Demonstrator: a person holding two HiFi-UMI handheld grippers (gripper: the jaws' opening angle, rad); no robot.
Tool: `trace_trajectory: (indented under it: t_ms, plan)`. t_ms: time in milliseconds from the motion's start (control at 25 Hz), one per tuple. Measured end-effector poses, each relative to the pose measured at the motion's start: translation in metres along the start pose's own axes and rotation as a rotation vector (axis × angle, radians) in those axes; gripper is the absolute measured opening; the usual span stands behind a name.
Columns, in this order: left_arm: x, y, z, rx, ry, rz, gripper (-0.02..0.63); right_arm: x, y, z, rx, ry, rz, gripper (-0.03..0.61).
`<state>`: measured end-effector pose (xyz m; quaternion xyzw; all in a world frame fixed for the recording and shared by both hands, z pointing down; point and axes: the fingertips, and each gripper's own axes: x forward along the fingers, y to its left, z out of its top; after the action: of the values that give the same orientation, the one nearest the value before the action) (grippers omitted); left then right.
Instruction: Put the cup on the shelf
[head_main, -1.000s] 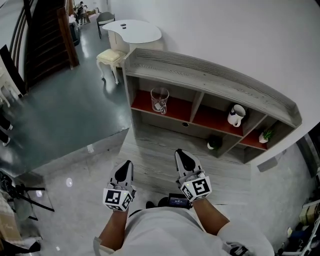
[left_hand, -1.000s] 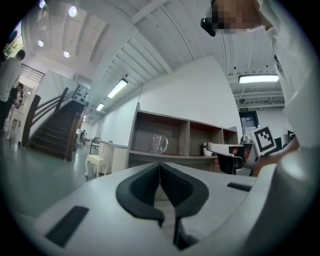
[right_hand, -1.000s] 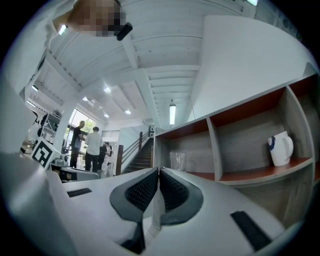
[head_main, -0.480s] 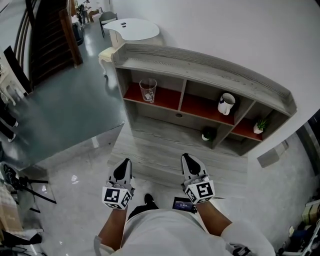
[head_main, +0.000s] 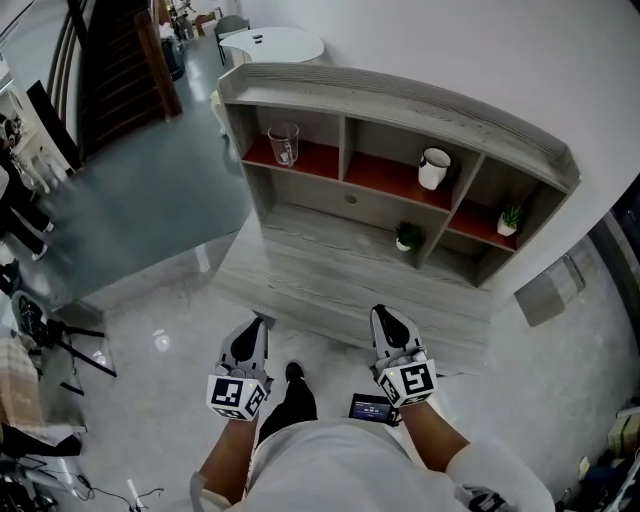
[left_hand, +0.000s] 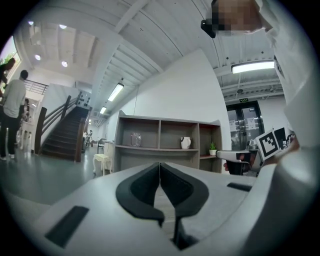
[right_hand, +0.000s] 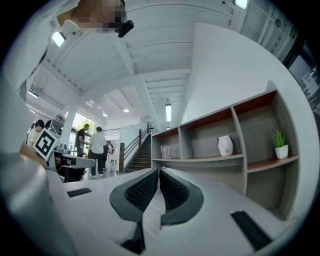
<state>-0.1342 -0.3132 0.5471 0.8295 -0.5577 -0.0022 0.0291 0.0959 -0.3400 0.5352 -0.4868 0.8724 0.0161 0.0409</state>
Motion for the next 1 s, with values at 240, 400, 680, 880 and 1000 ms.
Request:
trace_trajectory:
  t_ms: [240, 400, 680, 880, 1000]
  plan:
    - [-0.048, -0.039, -0.006, 0.004, 0.023, 0.03, 0.012, -0.051, 0.01, 0.003, 0.011, -0.003, 0.015, 0.038]
    - [-0.073, -0.055, 0.005, 0.003, 0.017, 0.035, 0.012, -0.075, 0.016, 0.013, 0.018, -0.009, 0.019, 0.038]
    - [-0.114, -0.059, 0.02, -0.016, -0.008, 0.063, 0.012, -0.106, 0.04, 0.034, -0.005, -0.022, 0.021, 0.038]
    - [-0.144, -0.056, 0.021, -0.026, -0.014, 0.052, 0.012, -0.121, 0.066, 0.04, -0.015, -0.002, 0.012, 0.038]
    - [-0.164, -0.051, 0.018, -0.043, -0.011, 0.041, 0.012, -0.128, 0.087, 0.04, -0.021, 0.012, 0.013, 0.038]
